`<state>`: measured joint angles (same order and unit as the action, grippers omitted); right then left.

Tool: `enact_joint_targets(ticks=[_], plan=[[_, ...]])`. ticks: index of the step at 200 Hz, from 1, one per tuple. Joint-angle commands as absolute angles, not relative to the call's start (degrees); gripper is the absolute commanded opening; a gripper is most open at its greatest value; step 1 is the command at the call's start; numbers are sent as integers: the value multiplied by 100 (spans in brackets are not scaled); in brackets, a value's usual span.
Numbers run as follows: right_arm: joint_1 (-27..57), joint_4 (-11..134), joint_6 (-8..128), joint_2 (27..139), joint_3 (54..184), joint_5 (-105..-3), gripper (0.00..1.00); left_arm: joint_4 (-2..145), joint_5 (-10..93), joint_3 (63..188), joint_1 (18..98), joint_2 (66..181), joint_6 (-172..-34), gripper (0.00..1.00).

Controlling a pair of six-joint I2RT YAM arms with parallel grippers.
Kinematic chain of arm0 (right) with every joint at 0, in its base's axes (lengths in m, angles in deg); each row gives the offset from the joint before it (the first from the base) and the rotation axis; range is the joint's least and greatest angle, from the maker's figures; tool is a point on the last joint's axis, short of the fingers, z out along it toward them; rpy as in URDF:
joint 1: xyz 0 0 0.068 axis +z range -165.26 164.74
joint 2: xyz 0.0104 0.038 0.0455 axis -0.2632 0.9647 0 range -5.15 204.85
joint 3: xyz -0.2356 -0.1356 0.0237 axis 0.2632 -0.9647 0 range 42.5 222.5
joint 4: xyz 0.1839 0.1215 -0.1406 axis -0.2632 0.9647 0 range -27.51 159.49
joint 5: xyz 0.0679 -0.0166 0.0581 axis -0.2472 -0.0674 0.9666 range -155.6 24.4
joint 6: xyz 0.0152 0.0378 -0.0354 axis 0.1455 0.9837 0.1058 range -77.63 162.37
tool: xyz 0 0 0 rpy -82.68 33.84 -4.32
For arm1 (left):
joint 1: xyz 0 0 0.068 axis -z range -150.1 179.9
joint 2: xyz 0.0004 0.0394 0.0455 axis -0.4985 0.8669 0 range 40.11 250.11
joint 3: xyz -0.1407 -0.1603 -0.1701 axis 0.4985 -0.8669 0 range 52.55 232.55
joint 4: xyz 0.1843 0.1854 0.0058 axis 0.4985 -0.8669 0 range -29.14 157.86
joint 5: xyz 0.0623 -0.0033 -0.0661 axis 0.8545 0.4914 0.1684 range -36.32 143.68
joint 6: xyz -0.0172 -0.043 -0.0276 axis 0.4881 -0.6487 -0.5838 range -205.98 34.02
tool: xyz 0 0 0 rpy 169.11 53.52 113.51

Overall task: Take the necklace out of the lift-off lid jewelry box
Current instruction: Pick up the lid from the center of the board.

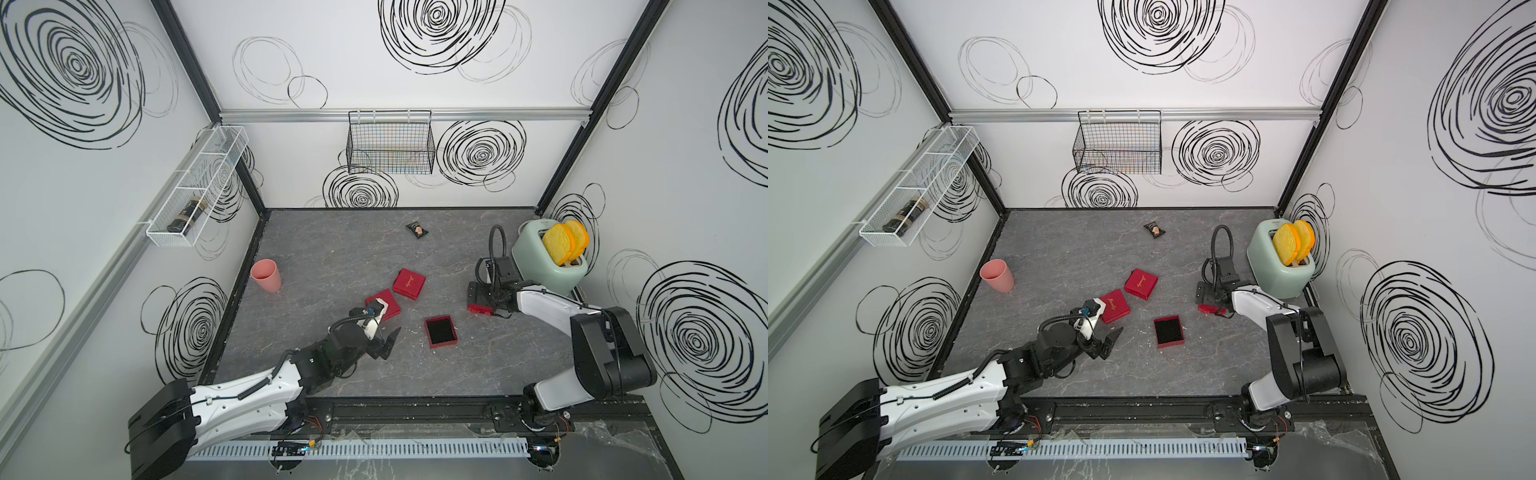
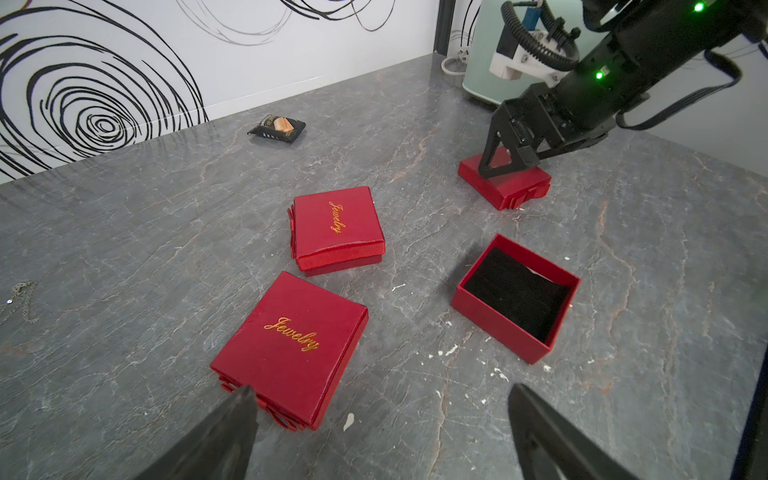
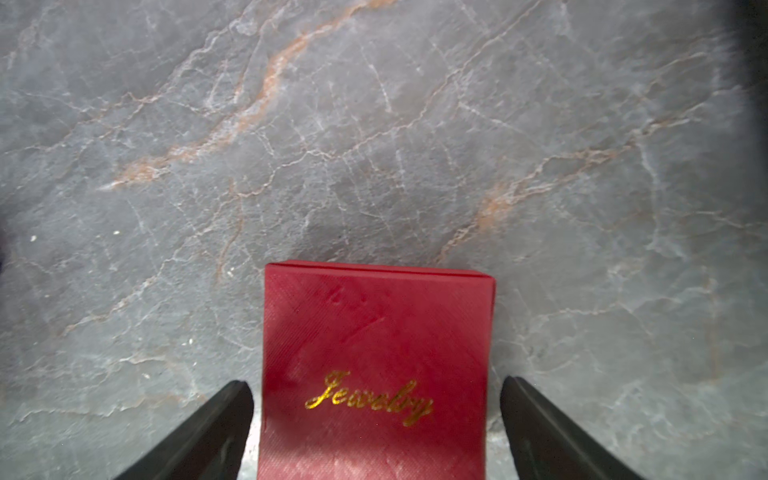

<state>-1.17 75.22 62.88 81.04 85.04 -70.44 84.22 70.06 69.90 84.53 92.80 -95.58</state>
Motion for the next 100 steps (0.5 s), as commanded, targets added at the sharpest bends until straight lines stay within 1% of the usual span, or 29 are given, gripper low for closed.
enact_joint_targets(ticks=[1, 58, 100], plan=[[-142, 7478, 6190, 8004, 8467, -6849, 97, 8537, 6900, 7021, 8404, 9380, -9499, 96], [-137, 7638, 6107, 8280, 8654, -6868, 97, 8526, 6827, 7079, 8404, 9528, -9475, 96], [-103, 7794, 6099, 8555, 8811, -7139, 97, 8496, 6809, 7075, 8396, 9539, -9455, 96]])
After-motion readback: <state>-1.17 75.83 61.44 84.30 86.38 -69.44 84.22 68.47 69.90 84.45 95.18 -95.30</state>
